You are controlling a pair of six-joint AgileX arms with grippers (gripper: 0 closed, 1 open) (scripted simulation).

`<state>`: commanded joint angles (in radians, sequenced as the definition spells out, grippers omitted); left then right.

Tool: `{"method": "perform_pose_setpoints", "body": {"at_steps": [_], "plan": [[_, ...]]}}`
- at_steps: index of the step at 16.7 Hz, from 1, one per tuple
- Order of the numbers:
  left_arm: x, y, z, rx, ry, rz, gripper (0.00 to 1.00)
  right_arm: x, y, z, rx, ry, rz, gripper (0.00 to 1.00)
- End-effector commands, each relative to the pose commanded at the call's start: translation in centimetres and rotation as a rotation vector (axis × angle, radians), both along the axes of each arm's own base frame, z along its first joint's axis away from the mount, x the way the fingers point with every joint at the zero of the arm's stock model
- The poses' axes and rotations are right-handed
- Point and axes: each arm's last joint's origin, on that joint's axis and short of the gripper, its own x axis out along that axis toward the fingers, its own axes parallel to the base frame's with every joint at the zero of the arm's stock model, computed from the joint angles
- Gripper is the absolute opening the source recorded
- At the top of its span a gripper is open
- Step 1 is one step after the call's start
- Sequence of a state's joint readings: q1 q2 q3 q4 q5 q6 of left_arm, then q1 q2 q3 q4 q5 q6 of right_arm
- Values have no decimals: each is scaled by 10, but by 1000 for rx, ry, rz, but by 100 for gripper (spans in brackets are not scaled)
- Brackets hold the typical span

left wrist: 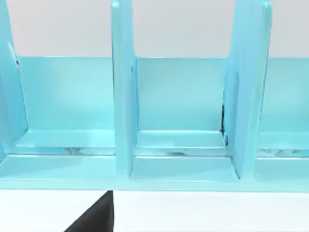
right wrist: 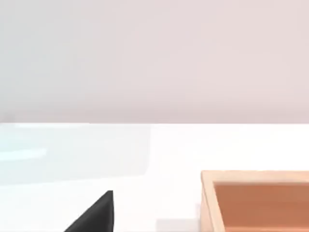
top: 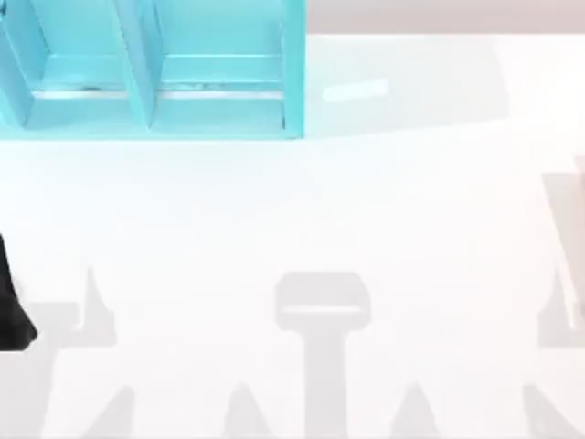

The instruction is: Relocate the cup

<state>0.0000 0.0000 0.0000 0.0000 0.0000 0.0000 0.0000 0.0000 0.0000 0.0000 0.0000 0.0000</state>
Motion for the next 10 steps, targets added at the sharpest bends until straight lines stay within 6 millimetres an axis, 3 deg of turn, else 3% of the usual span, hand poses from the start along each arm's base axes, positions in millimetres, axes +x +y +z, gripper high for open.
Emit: {"method": "perform_pose_setpoints", "body": {"at_steps": [5,10], "plan": [[0,1,10,11,63,5,100,0,0,0,0,0,0,100],[15,5,55,43,346,29,100,0,0,0,0,0,0,100]]}}
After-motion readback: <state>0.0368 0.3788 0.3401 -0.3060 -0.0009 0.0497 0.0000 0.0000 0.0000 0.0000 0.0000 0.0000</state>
